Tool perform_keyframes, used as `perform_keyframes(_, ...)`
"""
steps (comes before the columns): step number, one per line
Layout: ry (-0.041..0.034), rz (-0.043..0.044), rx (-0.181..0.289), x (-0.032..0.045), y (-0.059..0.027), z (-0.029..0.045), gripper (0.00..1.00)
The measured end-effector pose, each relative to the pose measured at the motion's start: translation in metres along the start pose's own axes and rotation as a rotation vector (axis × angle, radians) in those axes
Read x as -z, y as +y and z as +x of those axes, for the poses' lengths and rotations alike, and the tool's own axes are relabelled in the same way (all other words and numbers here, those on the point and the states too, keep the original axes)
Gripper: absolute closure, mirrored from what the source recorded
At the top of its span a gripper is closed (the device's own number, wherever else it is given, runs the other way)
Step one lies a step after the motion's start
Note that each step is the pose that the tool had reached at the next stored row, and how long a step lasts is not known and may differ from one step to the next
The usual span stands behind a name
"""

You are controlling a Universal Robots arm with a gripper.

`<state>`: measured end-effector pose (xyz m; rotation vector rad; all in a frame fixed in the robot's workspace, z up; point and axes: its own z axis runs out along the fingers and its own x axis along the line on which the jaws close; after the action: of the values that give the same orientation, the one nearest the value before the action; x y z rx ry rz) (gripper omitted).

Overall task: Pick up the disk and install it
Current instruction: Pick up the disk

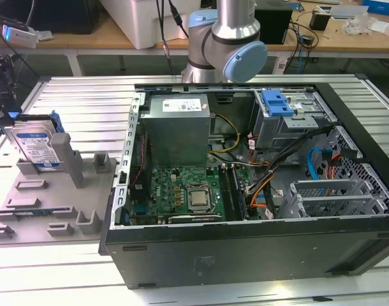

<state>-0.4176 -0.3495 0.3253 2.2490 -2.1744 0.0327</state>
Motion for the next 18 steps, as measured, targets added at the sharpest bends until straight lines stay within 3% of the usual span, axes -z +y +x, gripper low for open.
perform_keyframes(18,0.0001,0.0,0.0,-0.0179,0.0007,-0.0004,0.56)
